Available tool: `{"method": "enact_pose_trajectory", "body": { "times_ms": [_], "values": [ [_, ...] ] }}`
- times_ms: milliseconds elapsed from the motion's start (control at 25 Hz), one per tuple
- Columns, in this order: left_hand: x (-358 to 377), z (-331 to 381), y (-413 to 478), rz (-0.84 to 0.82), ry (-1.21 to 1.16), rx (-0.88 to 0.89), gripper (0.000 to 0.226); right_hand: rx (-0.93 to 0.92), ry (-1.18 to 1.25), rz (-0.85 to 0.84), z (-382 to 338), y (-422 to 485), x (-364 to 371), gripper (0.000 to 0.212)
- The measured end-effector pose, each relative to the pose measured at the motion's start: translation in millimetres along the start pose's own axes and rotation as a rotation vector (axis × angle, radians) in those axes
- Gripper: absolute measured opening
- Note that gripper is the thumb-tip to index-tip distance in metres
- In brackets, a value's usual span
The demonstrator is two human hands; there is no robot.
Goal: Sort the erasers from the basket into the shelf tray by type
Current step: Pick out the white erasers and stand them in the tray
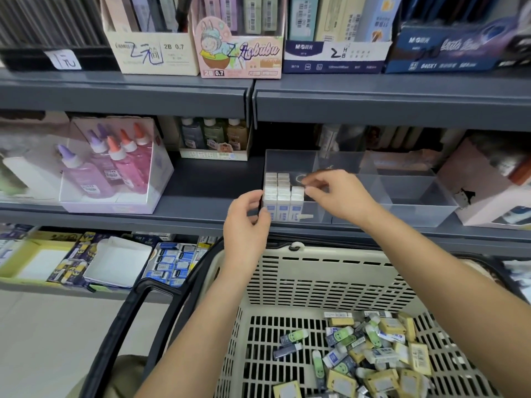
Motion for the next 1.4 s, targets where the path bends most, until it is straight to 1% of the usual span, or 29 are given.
{"method": "enact_pose_trajectory", "body": {
  "times_ms": [80, 160, 200, 280, 360, 400, 440, 520, 560, 600, 640, 720, 800, 840, 920, 960, 1040, 1120, 1240, 1400],
  "values": [
    [1.1, 8.0, -19.2, 0.088, -0.093, 0.049, 0.026, 0.01, 0.059, 0.082, 4.4, -18.8, -7.2, 0.022],
    [6.5, 8.7, -45.4, 0.088, -0.176, 0.057, 0.025, 0.015, 0.146, 0.136, 9.4, -48.6, -9.7, 0.017],
    [10.1, 3.8, -59.8, 0.051, -0.181, 0.022, 0.025, 0.001, 0.206, 0.141, 12.5, -67.2, -7.1, 0.015],
    [18.6, -15.3, -80.8, -0.111, -0.093, -0.128, 0.022, -0.034, 0.32, 0.088, 19.3, -105.8, 6.7, 0.013],
    [26.6, -41.0, -94.6, -0.342, 0.103, -0.328, 0.012, -0.056, 0.351, -0.091, 28.6, -141.7, 36.1, 0.013],
    [28.5, -55.0, -101.8, -0.431, 0.202, -0.403, 0.01, -0.066, 0.296, -0.205, 34.9, -159.2, 56.8, 0.014],
    [29.0, -69.6, -107.9, -0.484, 0.277, -0.457, 0.009, -0.086, 0.206, -0.315, 41.7, -174.8, 78.9, 0.014],
    [25.1, -98.7, -123.3, -0.529, 0.412, -0.548, 0.006, -0.131, 0.011, -0.545, 53.1, -201.9, 122.2, 0.019],
    [22.0, -112.5, -133.3, -0.568, 0.497, -0.588, 0.009, -0.161, -0.073, -0.637, 56.3, -212.1, 140.0, 0.023],
    [18.7, -125.9, -144.9, -0.642, 0.595, -0.615, 0.012, -0.183, -0.127, -0.696, 58.0, -219.9, 153.6, 0.025],
    [16.3, -137.0, -154.5, -0.742, 0.694, -0.622, 0.015, -0.189, -0.153, -0.72, 58.9, -224.0, 162.5, 0.027],
    [12.1, -149.1, -166.2, -0.919, 0.842, -0.614, 0.017, -0.196, -0.183, -0.71, 58.4, -225.5, 170.0, 0.028],
    [7.8, -151.8, -169.2, -1.03, 0.91, -0.649, 0.02, -0.247, -0.244, -0.724, 57.3, -228.2, 174.2, 0.035],
    [5.1, -152.4, -169.9, -1.085, 0.952, -0.676, 0.023, -0.296, -0.299, -0.746, 56.7, -231.0, 176.3, 0.042],
    [-3.0, -152.0, -171.3, -1.171, 1.074, -0.74, 0.034, -0.388, -0.402, -0.787, 55.7, -236.8, 179.0, 0.056],
    [-7.5, -151.4, -171.3, -1.2, 1.122, -0.772, 0.038, -0.4, -0.413, -0.797, 56.1, -237.7, 179.1, 0.058],
    [-13.7, -151.6, -171.6, -1.244, 1.153, -0.797, 0.039, -0.379, -0.348, -0.801, 58.2, -237.1, 177.7, 0.056],
    [-16.8, -153.7, -173.8, -1.269, 1.128, -0.828, 0.038, -0.358, -0.287, -0.789, 61.9, -235.6, 176.6, 0.05],
    [-13.5, -155.6, -185.3, -1.342, 1.11, -0.909, 0.044, -0.357, -0.278, -0.767, 64.8, -236.4, 176.6, 0.045],
    [-9.9, -158.8, -194.1, -1.421, 1.193, -0.844, 0.059, -0.363, -0.277, -0.756, 65.2, -236.5, 177.3, 0.045]
  ]
}}
Point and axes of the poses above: each hand's wrist, its own y-axis towards the middle knuckle, its own x-axis out of the palm, z = x × y, the point moved 3 cm from there along y, towards the middle knuckle, and after that the axes turned 12 degrees about -y, right-handed, at the moved point
